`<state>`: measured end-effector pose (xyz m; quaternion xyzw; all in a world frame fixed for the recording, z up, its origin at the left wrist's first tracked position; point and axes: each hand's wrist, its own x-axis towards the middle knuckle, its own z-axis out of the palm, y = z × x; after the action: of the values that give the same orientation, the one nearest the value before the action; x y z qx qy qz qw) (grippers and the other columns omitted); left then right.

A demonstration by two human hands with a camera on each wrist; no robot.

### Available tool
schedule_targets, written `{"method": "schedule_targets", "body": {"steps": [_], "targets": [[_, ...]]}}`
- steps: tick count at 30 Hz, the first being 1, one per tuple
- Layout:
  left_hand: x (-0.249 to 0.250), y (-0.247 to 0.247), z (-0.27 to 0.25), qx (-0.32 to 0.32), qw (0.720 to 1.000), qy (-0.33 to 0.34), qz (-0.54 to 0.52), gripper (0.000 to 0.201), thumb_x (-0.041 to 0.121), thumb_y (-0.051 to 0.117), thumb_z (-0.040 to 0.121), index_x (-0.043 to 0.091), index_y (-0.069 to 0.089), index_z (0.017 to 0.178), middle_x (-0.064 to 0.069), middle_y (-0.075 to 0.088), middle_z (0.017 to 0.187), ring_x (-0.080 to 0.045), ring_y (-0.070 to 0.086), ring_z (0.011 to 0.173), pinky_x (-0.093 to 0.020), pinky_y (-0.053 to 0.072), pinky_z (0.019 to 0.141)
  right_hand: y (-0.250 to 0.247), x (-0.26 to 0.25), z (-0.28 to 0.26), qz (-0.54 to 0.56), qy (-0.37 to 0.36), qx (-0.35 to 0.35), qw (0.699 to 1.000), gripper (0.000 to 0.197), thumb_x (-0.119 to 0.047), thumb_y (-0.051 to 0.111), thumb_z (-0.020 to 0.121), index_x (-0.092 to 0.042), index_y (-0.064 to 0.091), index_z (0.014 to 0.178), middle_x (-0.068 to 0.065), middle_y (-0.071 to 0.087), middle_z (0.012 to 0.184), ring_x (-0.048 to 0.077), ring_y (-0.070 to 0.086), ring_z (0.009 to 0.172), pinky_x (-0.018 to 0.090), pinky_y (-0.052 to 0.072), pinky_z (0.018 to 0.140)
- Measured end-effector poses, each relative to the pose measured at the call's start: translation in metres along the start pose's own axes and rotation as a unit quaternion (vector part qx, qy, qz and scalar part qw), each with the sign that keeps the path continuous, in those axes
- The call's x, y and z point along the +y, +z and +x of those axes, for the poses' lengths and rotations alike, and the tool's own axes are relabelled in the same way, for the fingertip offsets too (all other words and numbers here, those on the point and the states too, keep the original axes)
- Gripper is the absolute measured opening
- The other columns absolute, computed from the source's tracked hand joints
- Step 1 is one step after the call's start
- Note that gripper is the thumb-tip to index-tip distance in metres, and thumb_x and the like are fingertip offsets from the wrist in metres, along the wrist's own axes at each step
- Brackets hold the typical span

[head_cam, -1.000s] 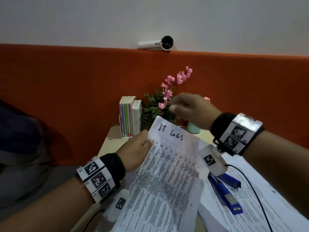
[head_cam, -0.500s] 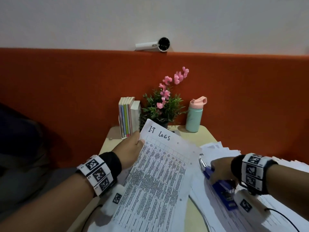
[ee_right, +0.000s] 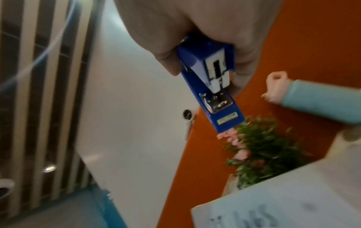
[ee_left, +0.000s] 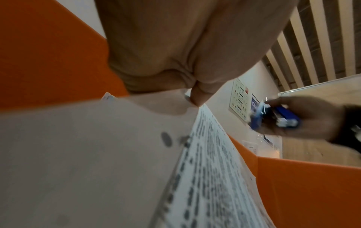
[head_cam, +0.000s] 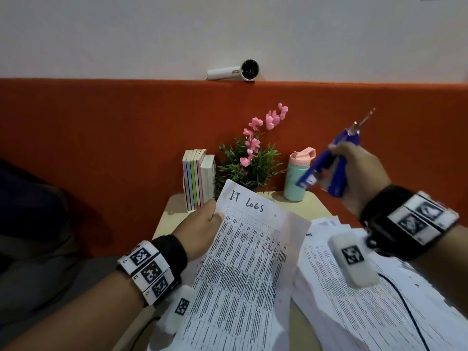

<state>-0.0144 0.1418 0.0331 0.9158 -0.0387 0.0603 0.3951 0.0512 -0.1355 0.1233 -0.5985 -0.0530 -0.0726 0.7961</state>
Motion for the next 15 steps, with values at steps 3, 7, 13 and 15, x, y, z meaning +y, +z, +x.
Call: {"method": "schedule_targets", "body": {"steps": [3,7,13,15], "targets": [[0.007,0.005,-0.003,-0.003,1.0,0.023,0.018,0.039,0.042,0.03,0.102,0.008,0.047,0.11,-0.026,0.059,0.107,-0.036,0.06,0.092,-0.053,0.05,0.082,0.052,-0.003,-0.001,-0.027,-0.055,-0.031,0.998,0.008,-0.03,0.055,0.097,-0.029,0.051,0.104,0.001,0.061,0.099,0.018,0.063,0.092,0.04,0.054,0.089],[0.017,0.014,-0.008,-0.013,0.997,0.052,0.048,0.031,0.038,0.029,0.106,0.011,0.044,0.103,-0.021,0.053,0.087,-0.03,0.047,0.069,-0.041,0.04,0.064,0.093,0.024,-0.01,-0.102,-0.053,-0.04,0.993,0.013,-0.047,0.049,0.098,-0.034,0.051,0.095,0.0,0.062,0.094,0.019,0.063,0.088,0.049,0.054,0.092],[0.032,0.022,-0.014,-0.009,0.992,0.072,0.103,0.032,0.03,0.031,0.108,0.025,0.027,0.077,-0.001,0.035,0.065,-0.016,0.028,0.054,-0.03,0.024,0.051,0.106,0.043,-0.016,-0.08,-0.033,-0.006,0.996,0.044,-0.063,0.047,0.091,-0.021,0.058,0.081,-0.001,0.059,0.067,0.024,0.061,0.07,0.046,0.055,0.078],[0.035,0.022,-0.013,-0.005,0.989,0.076,0.128,0.031,0.026,0.032,0.107,0.026,0.027,0.077,0.0,0.038,0.065,-0.014,0.031,0.053,-0.03,0.023,0.049,0.107,0.041,-0.017,-0.091,-0.061,0.009,0.994,0.046,-0.061,0.044,0.095,-0.02,0.055,0.076,-0.009,0.055,0.055,0.02,0.058,0.062,0.039,0.051,0.068]]}}
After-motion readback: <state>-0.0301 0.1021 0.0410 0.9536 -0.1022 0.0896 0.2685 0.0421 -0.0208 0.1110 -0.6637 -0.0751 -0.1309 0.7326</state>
